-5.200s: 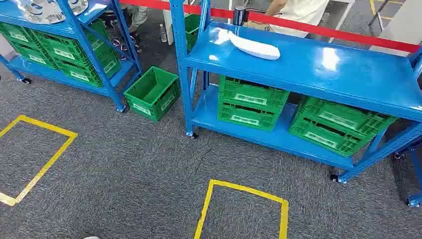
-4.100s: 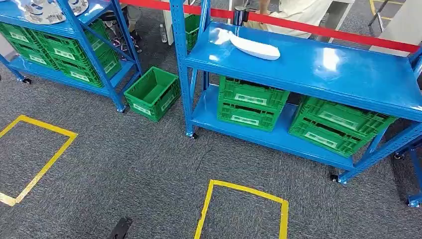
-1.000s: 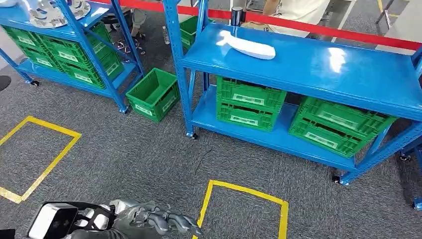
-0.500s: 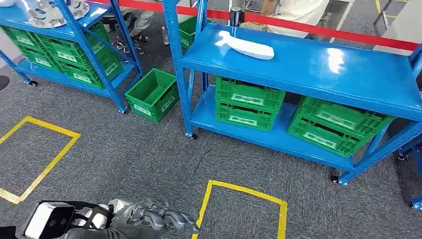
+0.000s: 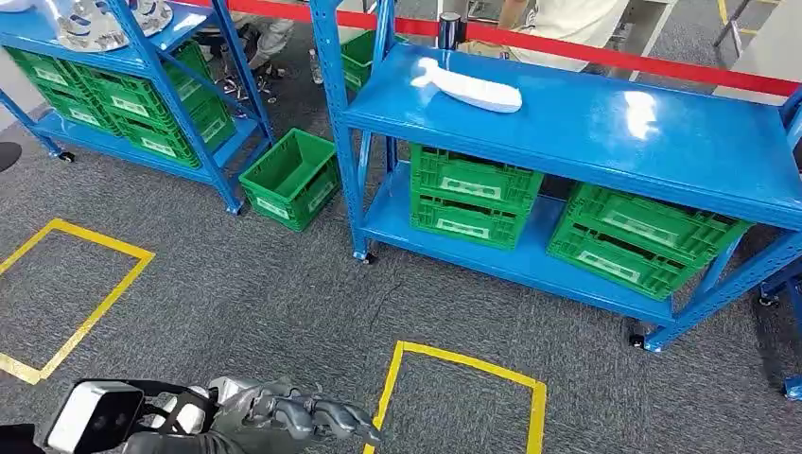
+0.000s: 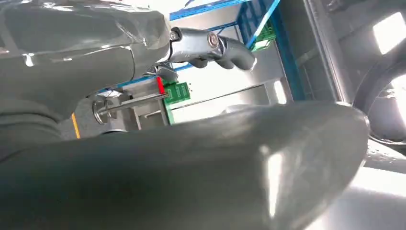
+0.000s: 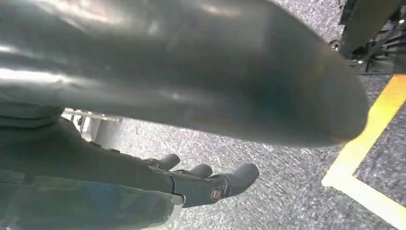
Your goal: Take the parts from the cabinet and place them on the table.
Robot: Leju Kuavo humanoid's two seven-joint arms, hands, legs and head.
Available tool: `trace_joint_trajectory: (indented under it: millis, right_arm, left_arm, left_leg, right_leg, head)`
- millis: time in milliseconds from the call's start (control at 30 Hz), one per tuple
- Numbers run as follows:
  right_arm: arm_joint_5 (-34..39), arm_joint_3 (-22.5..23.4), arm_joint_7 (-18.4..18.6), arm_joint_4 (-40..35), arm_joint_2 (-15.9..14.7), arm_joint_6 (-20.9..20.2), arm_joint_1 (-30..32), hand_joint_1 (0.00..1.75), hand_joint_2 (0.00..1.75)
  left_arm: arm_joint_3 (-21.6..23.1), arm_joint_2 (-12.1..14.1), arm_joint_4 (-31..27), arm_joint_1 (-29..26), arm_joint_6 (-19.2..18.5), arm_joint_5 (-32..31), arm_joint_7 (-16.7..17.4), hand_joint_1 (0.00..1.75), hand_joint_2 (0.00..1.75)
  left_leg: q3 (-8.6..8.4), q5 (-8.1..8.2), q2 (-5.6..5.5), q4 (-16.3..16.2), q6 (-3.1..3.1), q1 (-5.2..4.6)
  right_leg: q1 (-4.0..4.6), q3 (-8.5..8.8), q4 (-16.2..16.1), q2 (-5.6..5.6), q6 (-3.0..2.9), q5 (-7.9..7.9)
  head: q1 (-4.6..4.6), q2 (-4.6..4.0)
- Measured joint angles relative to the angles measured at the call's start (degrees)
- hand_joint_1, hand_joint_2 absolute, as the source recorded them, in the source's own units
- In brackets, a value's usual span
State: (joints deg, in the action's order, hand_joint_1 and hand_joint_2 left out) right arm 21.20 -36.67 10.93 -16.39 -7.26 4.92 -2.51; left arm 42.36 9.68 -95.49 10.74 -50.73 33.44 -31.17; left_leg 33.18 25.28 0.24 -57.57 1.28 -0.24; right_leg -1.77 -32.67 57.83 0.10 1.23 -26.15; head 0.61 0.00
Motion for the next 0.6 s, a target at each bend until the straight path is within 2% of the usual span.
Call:
trace_joint_trajectory:
  millis: [33,67,100,167,200,233,267,300,333,367,400,433,467,500,533,567,600]
  right_arm:
    - [0.1,-0.1,0.0,0.0,0.1,0.0,0.0,0.00,0.00]
    - [0.1,-0.1,0.0,0.0,0.1,0.0,0.0,0.00,0.00]
    - [0.1,-0.2,-0.1,0.0,0.1,0.0,0.0,0.00,0.00]
    - [0.3,-0.2,-0.1,0.0,0.1,-0.1,0.1,0.00,0.00]
    - [0.5,-0.3,-0.1,0.0,0.1,-0.1,0.1,0.00,0.00]
    - [0.7,-0.3,-0.1,0.0,0.1,-0.1,0.1,0.00,0.00]
    - [1.1,-0.3,-0.1,0.0,0.1,-0.1,0.1,0.00,0.00]
    - [1.2,-0.3,-0.1,0.0,0.2,0.0,0.0,0.00,0.00]
    - [1.5,-0.3,-0.1,0.0,0.3,0.0,0.0,0.00,0.00]
    - [1.7,-0.5,-0.1,0.0,0.9,0.0,0.0,0.00,0.00]
    - [2.0,-0.6,-0.1,0.0,0.8,0.2,-0.2,0.00,0.00]
    - [2.2,-0.7,-0.1,0.0,0.8,0.2,-0.2,0.00,0.00]
    - [2.3,-0.9,-0.1,0.0,0.9,0.2,-0.1,0.00,0.00]
    - [2.4,-1.1,-0.1,0.0,1.0,0.3,0.0,0.00,0.00]
    - [2.5,-1.2,-0.1,-0.1,1.0,0.2,0.0,0.00,0.00]
    - [2.6,-1.3,-0.2,-0.1,1.0,0.2,-0.1,0.00,0.00]
    - [2.6,-1.3,-0.2,-0.1,0.9,0.2,-0.3,0.00,0.00]
  left_arm:
    - [0.0,0.0,0.0,0.0,0.0,0.1,0.1,0.00,0.00]
    - [0.0,0.0,0.0,0.1,0.0,0.1,0.1,0.00,0.00]
    - [0.0,0.0,0.0,0.1,0.0,0.2,0.1,0.00,0.00]
    - [0.2,0.1,0.0,0.1,0.0,0.2,0.2,0.00,0.00]
    - [0.2,0.2,0.0,0.1,-0.1,0.2,0.2,0.00,0.00]
    - [0.2,0.3,0.0,0.0,-0.1,0.2,0.3,0.00,0.00]
    - [0.2,0.3,0.0,0.0,-0.2,0.2,0.3,0.00,0.00]
    - [0.2,0.3,0.0,0.1,-0.2,0.2,0.3,0.00,0.00]
    - [0.2,0.3,0.0,0.1,-0.3,0.2,0.3,0.00,0.00]
    - [0.1,0.4,-0.1,0.1,-0.3,0.1,0.3,0.00,0.00]
    - [0.1,0.4,-0.1,0.1,-0.3,0.0,0.3,0.00,0.00]
    - [0.1,0.4,-0.2,0.2,-0.3,0.0,0.3,0.00,0.00]
    - [0.0,0.5,-0.3,0.1,-0.3,0.0,0.3,0.00,0.00]
    - [0.0,0.5,-0.3,0.1,-0.3,0.0,0.3,0.00,0.00]
    - [0.0,0.4,-0.5,0.1,-0.3,0.0,0.3,0.00,0.00]
    - [0.0,0.4,-0.5,0.3,-0.3,-0.1,0.3,0.00,0.00]
    - [0.0,0.3,-0.5,0.3,-0.3,-0.1,0.3,0.00,0.00]
  left_leg:
    - [0.14,0.45,-0.11,-0.9,-0.44,0.26]
    - [1.09,1.75,-0.12,-2.9,-0.84,0.36]
    - [3.45,4.22,-0.12,-7.6,-1.25,0.57]
    - [8.31,7.59,-0.12,-16.5,-1.66,0.81]
    - [9.82,7.70,-0.11,-18.8,-1.65,0.85]
    - [9.86,6.42,-0.11,-18.1,-1.47,0.85]
    - [8.33,3.79,-0.13,-14.4,-1.05,0.81]
    - [5.77,0.80,-0.20,-9.0,-0.42,0.70]
    - [3.22,-1.65,-0.25,-3.7,0.51,0.38]
    - [1.78,-1.63,-0.24,-0.8,1.63,-0.19]
    - [1.76,-1.12,0.29,-0.3,1.94,-0.47]
    - [1.71,-1.09,0.29,0.0,2.00,-0.92]
    - [1.40,-1.16,0.07,1.0,2.32,-0.98]
    - [1.04,-0.79,-0.03,1.4,2.76,-1.00]
    - [-0.73,-1.02,-0.20,2.3,3.01,-0.36]
    - [-1.49,-0.97,-0.12,2.4,3.20,-0.41]
    - [-1.72,-0.69,-0.13,2.4,3.50,-0.47]
  right_leg:
    - [-0.25,0.12,-0.1,0.08,-0.23,0.04]
    - [-0.26,0.23,-0.1,0.08,-0.71,-0.11]
    - [-0.21,0.27,-0.1,0.08,-0.84,-0.20]
    - [0.02,0.30,-0.1,0.07,-1.10,-0.39]
    - [0.15,0.37,-0.1,0.07,-1.17,-0.47]
    - [0.25,0.58,-0.1,0.11,-1.26,-0.58]
    - [0.40,0.93,-0.1,0.25,-1.19,-0.81]
    - [0.57,1.36,-0.1,0.36,-1.18,-1.05]
    - [0.72,1.73,-0.2,0.36,-1.20,-1.25]
    - [0.36,1.86,-0.3,0.36,-1.12,-1.43]
    - [0.82,1.78,-0.6,0.37,-0.64,-1.58]
    - [0.29,1.73,-0.9,0.31,-0.22,-1.60]
    - [0.47,2.07,0.5,0.15,0.55,-0.66]
    - [0.42,2.46,0.4,0.08,1.32,-0.17]
    - [0.40,1.80,1.1,0.01,1.00,-0.98]
    - [0.41,1.50,2.8,-0.03,0.79,-1.55]
    - [0.38,-0.50,6.5,-0.02,0.27,-2.93]
  head:
    - [0.04,0.00]
    - [0.30,0.00]
    - [0.28,0.00]
    - [0.28,0.00]
    - [0.28,0.00]
    - [0.31,0.00]
    - [0.31,0.00]
    - [0.28,0.00]
    - [0.28,0.00]
    - [0.11,0.00]
    - [0.11,0.00]
    - [0.26,0.00]
    - [0.20,0.00]
    - [0.28,0.00]
    - [0.33,0.00]
    - [0.11,-0.02]
    - [0.04,0.00]
